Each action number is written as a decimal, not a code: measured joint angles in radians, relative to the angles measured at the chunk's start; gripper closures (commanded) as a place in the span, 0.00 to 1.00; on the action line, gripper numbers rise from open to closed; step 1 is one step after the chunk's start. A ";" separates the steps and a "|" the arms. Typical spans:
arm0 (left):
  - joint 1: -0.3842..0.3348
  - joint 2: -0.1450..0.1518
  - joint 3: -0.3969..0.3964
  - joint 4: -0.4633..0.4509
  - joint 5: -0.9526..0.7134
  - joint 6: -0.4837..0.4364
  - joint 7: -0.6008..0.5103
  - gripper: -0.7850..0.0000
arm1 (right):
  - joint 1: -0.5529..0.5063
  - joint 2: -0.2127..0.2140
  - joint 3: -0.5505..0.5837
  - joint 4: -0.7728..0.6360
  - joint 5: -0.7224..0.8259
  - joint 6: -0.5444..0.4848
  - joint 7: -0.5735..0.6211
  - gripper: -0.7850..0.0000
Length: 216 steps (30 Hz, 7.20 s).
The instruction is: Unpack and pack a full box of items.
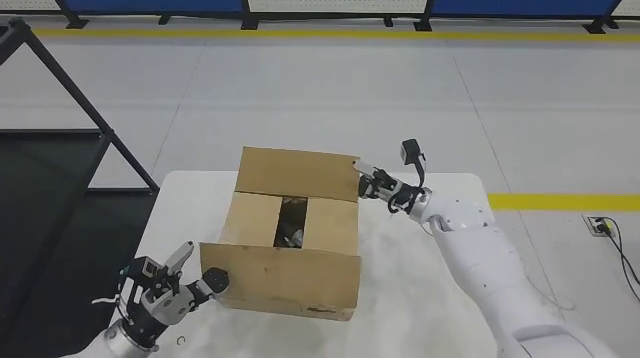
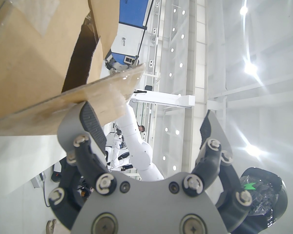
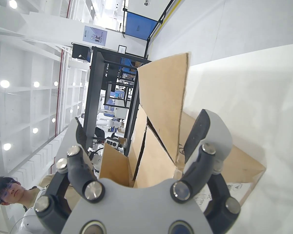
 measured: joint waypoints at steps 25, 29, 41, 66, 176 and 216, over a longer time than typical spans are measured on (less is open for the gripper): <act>-0.026 0.014 0.057 0.013 0.019 0.023 0.066 0.00 | -0.038 0.036 -0.041 -0.169 0.149 0.046 0.216 0.00; -0.035 0.014 0.076 0.014 0.022 0.032 0.104 0.00 | -0.054 0.056 -0.075 -0.230 0.154 0.086 0.256 0.00; -0.054 0.015 0.121 0.018 0.025 0.037 0.161 0.00 | -0.119 0.120 -0.202 -0.403 0.166 0.130 0.300 0.00; -0.049 0.006 0.149 0.017 0.011 -0.084 0.356 0.00 | -0.080 0.096 -0.313 -0.260 0.368 0.320 0.459 0.00; -0.193 -0.036 0.062 0.289 -0.092 -0.281 0.717 0.00 | -0.135 0.153 -0.274 -0.395 0.305 0.413 0.361 0.00; -0.152 -0.055 0.144 -0.140 0.092 -0.297 0.721 0.00 | -0.114 0.132 -0.291 -0.320 0.320 0.389 0.349 0.00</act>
